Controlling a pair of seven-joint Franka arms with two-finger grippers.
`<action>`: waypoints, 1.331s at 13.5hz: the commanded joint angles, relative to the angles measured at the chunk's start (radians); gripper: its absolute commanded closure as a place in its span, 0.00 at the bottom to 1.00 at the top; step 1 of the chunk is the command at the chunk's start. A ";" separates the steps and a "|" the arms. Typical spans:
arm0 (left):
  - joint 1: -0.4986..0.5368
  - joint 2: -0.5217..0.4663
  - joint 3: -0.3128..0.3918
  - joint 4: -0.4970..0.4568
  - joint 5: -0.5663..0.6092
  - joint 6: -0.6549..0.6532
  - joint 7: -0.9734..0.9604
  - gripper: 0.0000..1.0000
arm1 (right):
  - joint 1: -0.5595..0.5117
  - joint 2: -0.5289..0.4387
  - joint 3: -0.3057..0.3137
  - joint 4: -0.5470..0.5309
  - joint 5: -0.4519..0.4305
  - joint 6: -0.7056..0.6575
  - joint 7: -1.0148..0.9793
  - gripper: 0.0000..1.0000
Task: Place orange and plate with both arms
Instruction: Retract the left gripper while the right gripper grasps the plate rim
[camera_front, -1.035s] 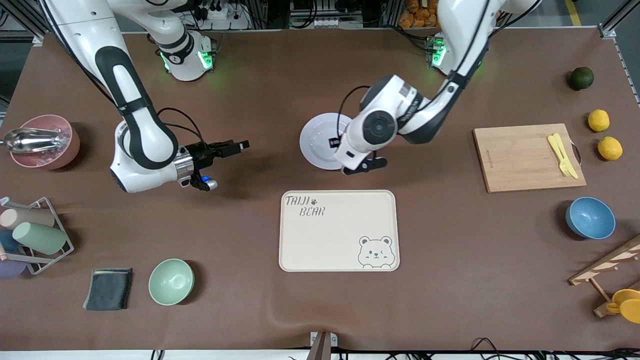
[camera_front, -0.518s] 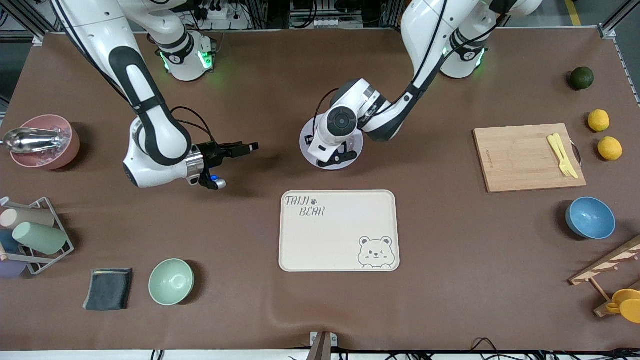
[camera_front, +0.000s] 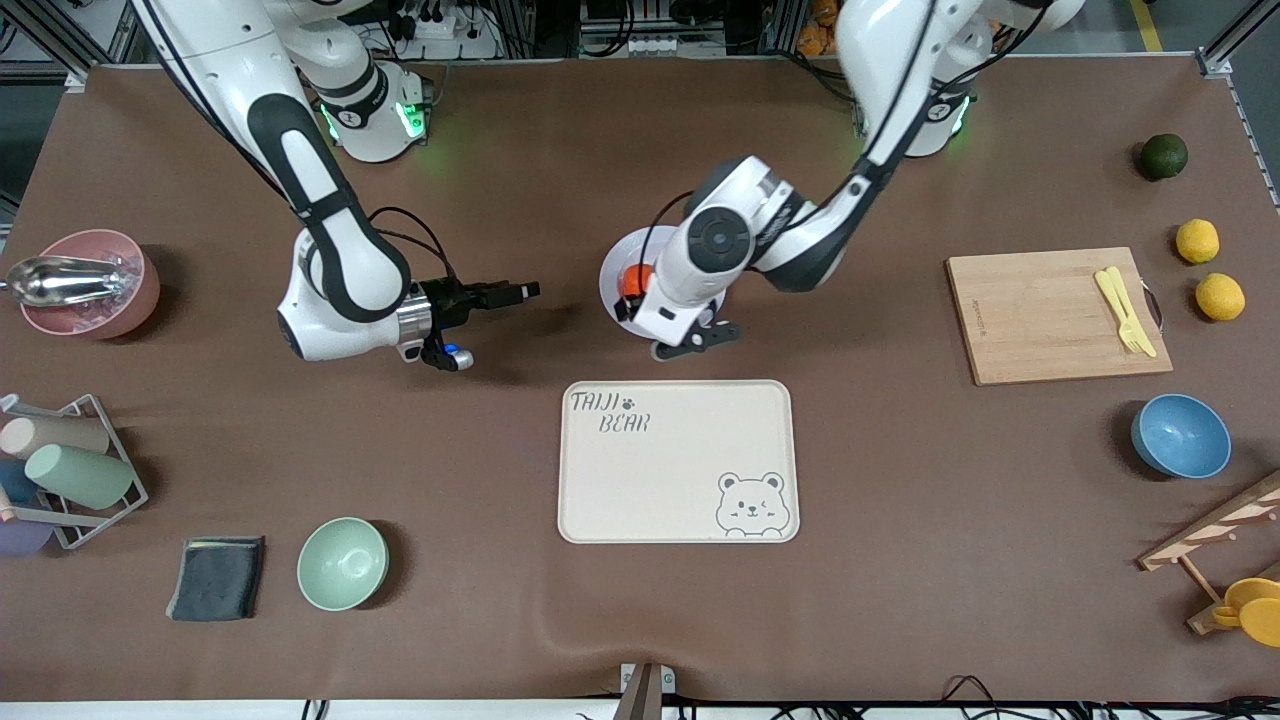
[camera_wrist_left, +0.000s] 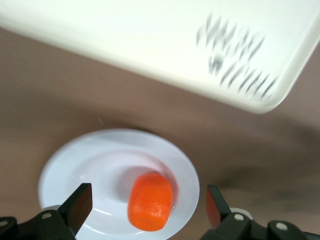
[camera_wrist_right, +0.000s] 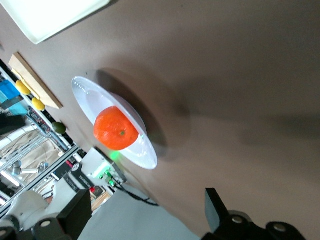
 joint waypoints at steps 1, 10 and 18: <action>0.119 -0.157 -0.003 -0.030 0.022 -0.110 0.043 0.00 | 0.054 0.007 -0.006 -0.016 0.055 0.050 -0.019 0.00; 0.397 -0.392 -0.012 0.014 0.270 -0.293 0.217 0.00 | 0.199 0.104 -0.006 -0.016 0.344 0.163 -0.173 0.00; 0.435 -0.432 0.061 0.163 0.250 -0.499 0.500 0.00 | 0.257 0.131 -0.006 -0.016 0.457 0.170 -0.228 0.00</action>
